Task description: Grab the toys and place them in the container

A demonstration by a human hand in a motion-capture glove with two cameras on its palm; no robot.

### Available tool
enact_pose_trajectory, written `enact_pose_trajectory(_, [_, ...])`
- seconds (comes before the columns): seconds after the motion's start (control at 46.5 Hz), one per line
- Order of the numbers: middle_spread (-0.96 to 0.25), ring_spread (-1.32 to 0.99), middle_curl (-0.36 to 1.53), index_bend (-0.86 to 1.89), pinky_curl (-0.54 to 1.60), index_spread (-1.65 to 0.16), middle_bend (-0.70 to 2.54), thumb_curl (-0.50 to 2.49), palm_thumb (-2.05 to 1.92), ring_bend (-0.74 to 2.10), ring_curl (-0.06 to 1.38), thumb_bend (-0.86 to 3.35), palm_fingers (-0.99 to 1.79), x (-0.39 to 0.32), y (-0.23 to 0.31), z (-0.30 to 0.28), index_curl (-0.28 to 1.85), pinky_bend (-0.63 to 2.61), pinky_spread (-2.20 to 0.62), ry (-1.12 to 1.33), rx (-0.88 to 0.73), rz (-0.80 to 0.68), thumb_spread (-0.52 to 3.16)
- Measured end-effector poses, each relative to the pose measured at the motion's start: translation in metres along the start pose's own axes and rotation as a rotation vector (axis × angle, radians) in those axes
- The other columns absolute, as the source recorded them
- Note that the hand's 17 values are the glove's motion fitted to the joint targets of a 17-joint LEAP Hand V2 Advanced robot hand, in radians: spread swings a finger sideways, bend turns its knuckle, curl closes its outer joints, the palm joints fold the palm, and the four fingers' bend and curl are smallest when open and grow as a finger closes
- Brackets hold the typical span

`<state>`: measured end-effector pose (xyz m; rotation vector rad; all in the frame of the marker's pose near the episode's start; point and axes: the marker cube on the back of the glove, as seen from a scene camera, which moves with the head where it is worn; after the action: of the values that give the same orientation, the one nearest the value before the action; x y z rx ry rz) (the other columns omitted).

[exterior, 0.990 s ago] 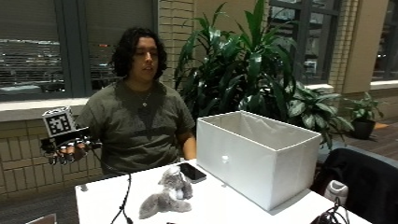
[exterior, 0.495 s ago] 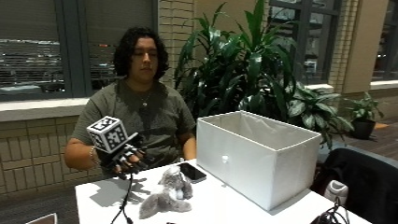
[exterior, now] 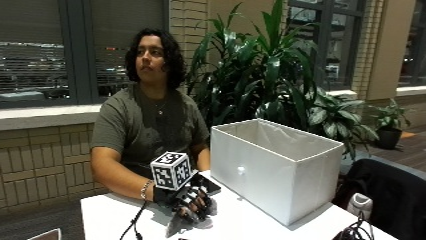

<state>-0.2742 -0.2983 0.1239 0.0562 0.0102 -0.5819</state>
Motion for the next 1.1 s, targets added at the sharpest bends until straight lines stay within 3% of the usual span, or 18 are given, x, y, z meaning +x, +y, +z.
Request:
enact_pose_trajectory(0.022, [-0.12,-0.16,0.24,0.38,0.29,-0.4,0.18,0.17,-0.06,0.31,0.16,-0.05,0.13,-0.002,-0.001,0.001,0.28,0.71,0.02,0.005,0.017,-0.004,0.95])
enact_pose_trajectory(0.086, [-0.2,-0.25,0.31,0.28,0.23,-0.39,0.46,0.19,0.01,0.56,0.2,0.0,0.63,-0.003,-0.003,0.001,0.24,0.61,-0.04,-0.005,0.064,-0.008,1.11])
enact_pose_trajectory(0.172, [-0.26,-0.34,0.38,0.17,0.21,-0.38,0.65,0.21,0.06,0.86,0.29,0.03,0.88,-0.001,-0.001,-0.005,0.24,0.49,-0.13,-0.031,0.146,-0.016,1.23])
enact_pose_trajectory(0.323, [-0.27,-0.35,0.5,0.13,0.33,-0.36,0.89,0.28,0.18,1.22,0.47,0.1,1.37,-0.017,0.008,-0.055,0.21,0.74,-0.32,-0.064,0.342,-0.067,1.34])
enact_pose_trajectory(0.452, [-0.26,-0.34,0.57,0.22,0.38,-0.36,1.02,0.34,0.24,1.32,0.53,0.11,1.33,-0.092,0.011,-0.155,0.24,0.82,-0.37,-0.143,0.553,-0.238,1.33])
enact_pose_trajectory(0.645, [-0.24,-0.32,0.62,0.29,0.42,-0.35,1.11,0.42,0.27,1.39,0.55,0.09,1.28,-0.187,-0.041,-0.273,0.3,0.87,-0.4,-0.112,0.673,-0.609,1.3])
enact_pose_trajectory(0.688, [-0.23,-0.31,0.62,0.3,0.42,-0.35,1.13,0.43,0.27,1.4,0.56,0.09,1.27,-0.2,-0.068,-0.285,0.31,0.88,-0.4,-0.009,0.688,-0.6,1.29])
enact_pose_trajectory(0.817, [-0.22,-0.31,0.64,0.34,0.43,-0.35,1.15,0.47,0.27,1.42,0.56,0.07,1.25,-0.271,-0.125,-0.295,0.35,0.9,-0.41,-0.014,0.604,-0.528,1.27])
enact_pose_trajectory(0.904, [-0.22,-0.31,0.65,0.35,0.44,-0.35,1.16,0.5,0.27,1.43,0.56,0.06,1.23,-0.317,-0.145,-0.292,0.37,0.92,-0.42,-0.177,0.524,-0.496,1.26])
enact_pose_trajectory(1.097, [-0.21,-0.3,0.63,0.34,0.41,-0.35,1.12,0.5,0.15,1.38,0.53,-0.03,1.04,-0.325,-0.175,-0.266,0.42,0.82,-0.4,-0.187,0.399,-0.413,1.26])
